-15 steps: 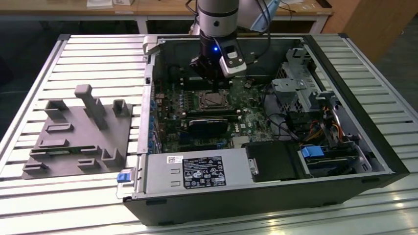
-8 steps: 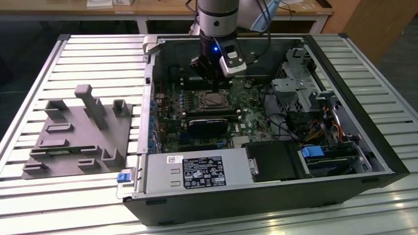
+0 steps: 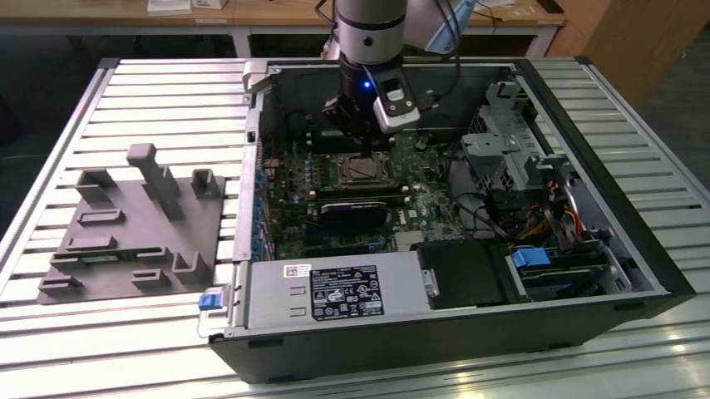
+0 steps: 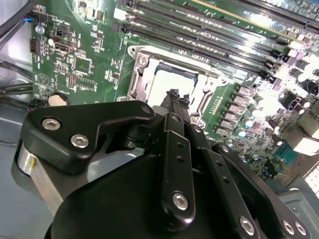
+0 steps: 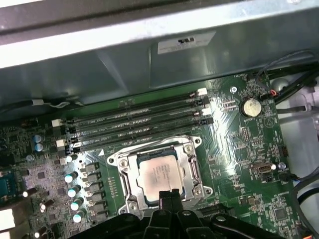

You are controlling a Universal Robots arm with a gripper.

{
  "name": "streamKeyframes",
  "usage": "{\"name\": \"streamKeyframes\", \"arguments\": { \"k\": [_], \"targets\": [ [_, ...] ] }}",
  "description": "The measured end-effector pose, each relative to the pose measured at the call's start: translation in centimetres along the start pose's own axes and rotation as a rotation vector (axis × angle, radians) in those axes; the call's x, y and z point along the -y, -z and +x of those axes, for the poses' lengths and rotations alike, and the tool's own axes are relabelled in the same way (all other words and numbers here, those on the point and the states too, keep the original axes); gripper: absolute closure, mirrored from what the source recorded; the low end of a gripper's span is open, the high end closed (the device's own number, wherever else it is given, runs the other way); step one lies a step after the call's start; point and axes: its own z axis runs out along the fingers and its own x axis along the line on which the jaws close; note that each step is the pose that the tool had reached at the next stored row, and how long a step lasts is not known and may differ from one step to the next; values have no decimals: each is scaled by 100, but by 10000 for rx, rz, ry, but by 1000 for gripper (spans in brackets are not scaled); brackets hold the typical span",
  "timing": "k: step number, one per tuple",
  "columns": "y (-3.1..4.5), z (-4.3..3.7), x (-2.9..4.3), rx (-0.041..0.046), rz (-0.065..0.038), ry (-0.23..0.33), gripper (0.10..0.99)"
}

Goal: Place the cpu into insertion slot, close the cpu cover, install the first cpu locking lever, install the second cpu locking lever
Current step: 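Install the second cpu locking lever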

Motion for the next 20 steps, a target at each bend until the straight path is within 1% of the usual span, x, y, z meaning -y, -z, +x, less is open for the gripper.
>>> {"name": "streamKeyframes", "arguments": {
  "k": [13, 20],
  "targets": [
    [6, -47, 195, 1, 1, 0, 984],
    [-2, -67, 281, 0, 2, 3, 984]
  ]
}}
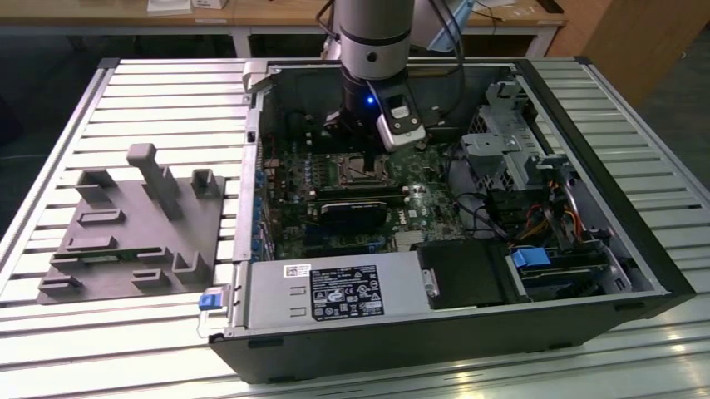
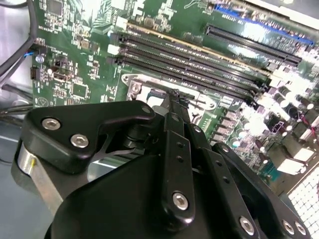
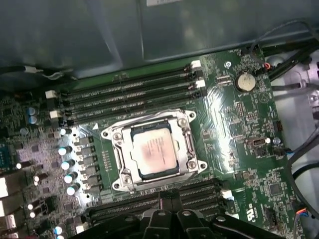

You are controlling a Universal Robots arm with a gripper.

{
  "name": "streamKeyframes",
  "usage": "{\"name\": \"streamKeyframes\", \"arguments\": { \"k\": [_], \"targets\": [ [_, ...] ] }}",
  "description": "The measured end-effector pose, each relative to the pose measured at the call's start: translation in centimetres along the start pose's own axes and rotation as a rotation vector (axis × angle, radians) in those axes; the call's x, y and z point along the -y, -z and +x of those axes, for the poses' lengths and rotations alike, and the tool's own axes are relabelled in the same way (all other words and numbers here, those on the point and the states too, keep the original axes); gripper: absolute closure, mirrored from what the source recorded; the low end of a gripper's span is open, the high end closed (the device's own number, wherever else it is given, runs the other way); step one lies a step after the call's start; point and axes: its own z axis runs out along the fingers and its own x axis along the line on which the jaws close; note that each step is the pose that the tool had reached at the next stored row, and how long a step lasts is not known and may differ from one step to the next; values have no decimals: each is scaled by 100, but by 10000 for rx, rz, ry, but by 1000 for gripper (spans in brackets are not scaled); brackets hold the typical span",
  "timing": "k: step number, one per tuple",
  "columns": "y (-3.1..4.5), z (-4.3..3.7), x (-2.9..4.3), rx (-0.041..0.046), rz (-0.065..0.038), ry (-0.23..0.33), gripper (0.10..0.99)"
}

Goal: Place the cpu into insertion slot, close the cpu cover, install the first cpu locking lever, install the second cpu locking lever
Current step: 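Install the second cpu locking lever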

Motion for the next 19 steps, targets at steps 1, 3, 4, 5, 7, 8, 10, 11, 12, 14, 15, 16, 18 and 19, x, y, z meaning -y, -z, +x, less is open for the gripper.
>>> {"name": "streamKeyframes", "arguments": {
  "k": [1, 3, 4, 5, 7, 8, 10, 11, 12, 14, 15, 16, 18, 19],
  "targets": [
    [-3, -2, 11, 0, -1, 6, 984],
    [-12, -3, 27, 0, -1, 21, 984],
    [-16, -1, 35, -1, -2, 35, 984],
    [-21, 4, 43, -2, -3, 58, 984],
    [-31, 16, 54, -4, -8, 111, 984],
    [-35, 24, 60, -6, -9, 143, 984],
    [-43, 37, 69, -11, -14, 260, 984],
    [-47, 42, 71, -15, -18, 340, 984],
    [-52, 45, 74, -19, -23, 429, 984],
    [-63, 53, 80, -27, -32, 596, 984],
    [-70, 60, 85, -30, -36, 668, 984],
    [-78, 70, 92, -32, -40, 723, 984],
    [-97, 90, 103, -35, -45, 783, 984],
    [-106, 99, 108, -37, -45, 802, 984]
  ]
}}
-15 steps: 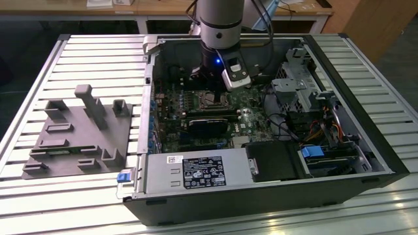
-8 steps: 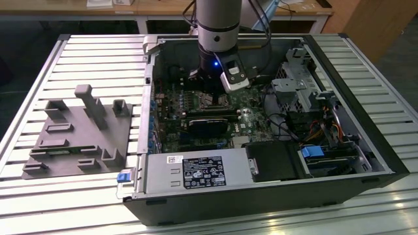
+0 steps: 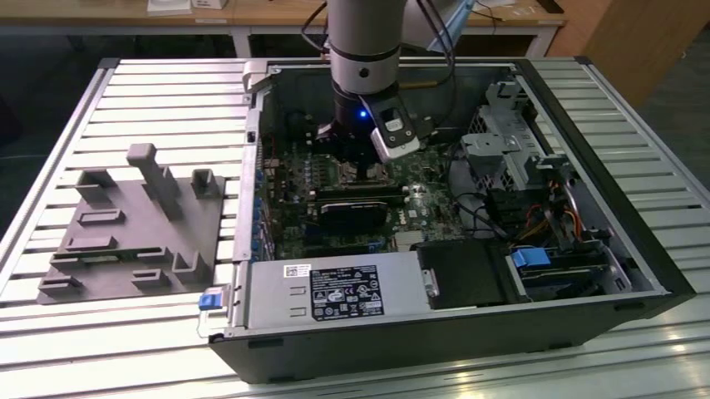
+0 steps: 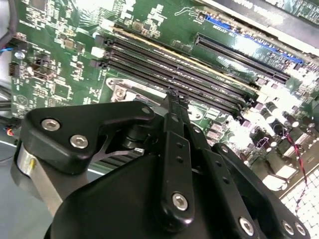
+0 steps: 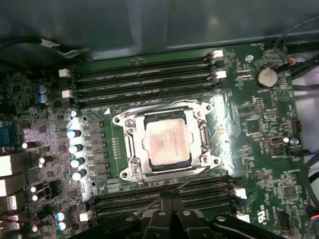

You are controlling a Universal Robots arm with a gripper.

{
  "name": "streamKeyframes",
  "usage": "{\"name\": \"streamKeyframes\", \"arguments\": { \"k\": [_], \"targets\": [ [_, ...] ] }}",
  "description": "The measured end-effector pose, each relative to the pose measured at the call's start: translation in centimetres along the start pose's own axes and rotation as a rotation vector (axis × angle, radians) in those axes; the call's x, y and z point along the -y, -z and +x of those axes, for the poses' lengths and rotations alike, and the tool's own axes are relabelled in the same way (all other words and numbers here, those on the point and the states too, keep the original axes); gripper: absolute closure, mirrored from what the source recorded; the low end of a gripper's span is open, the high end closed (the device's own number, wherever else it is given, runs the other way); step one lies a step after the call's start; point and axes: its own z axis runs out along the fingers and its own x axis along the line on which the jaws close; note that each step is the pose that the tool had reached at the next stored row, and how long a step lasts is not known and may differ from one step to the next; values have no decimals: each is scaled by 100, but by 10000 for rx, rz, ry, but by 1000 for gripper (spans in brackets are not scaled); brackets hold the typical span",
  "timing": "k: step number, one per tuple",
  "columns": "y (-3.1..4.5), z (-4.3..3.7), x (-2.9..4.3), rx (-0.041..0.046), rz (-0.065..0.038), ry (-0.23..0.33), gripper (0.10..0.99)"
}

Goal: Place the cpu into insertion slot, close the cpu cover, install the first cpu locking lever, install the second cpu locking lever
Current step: 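Install the second cpu locking lever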

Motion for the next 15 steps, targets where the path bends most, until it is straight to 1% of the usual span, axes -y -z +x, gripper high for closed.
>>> {"name": "streamKeyframes", "arguments": {
  "k": [2, 5, 12, 15],
  "targets": [
    [-16, 19, 11, -5, -16, 27, 984],
    [-40, 36, 33, -21, -119, 55, 984],
    [-102, 53, 114, -69, -411, 115, 984],
    [-125, 59, 143, -97, -576, 138, 984]
  ]
}}
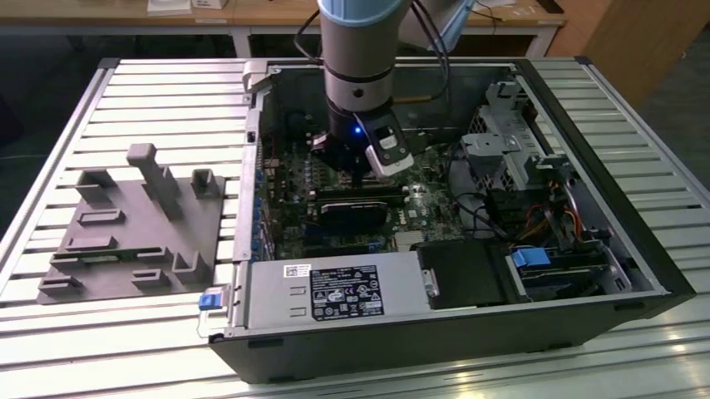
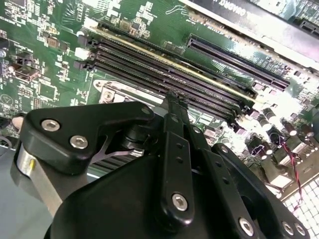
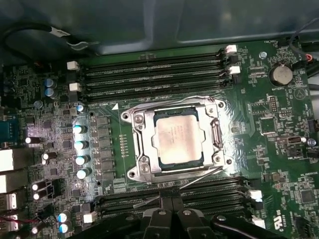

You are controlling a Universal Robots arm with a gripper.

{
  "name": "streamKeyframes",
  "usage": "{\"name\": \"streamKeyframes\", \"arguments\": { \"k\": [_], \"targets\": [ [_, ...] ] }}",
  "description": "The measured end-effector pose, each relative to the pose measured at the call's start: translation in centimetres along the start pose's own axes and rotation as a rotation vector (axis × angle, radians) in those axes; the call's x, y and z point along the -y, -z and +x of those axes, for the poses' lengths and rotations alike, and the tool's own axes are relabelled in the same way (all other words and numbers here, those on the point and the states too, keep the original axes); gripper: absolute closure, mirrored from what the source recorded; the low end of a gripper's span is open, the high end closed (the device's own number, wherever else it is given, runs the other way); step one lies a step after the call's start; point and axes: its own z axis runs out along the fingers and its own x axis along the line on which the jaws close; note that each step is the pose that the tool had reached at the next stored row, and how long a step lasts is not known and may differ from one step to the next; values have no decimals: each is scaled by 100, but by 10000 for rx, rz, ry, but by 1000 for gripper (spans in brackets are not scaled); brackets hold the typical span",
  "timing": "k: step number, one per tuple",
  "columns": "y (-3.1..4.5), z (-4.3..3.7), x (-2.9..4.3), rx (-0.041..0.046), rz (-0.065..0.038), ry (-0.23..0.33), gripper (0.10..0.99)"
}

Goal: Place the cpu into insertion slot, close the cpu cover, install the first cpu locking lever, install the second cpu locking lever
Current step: 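Install the second cpu locking lever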

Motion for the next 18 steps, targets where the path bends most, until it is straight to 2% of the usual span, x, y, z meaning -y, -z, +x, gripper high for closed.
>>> {"name": "streamKeyframes", "arguments": {
  "k": [8, 18],
  "targets": [
    [-43, 35, 87, -80, -526, 35, 984],
    [-93, 77, 219, -168, -1133, 29, 984]
  ]
}}
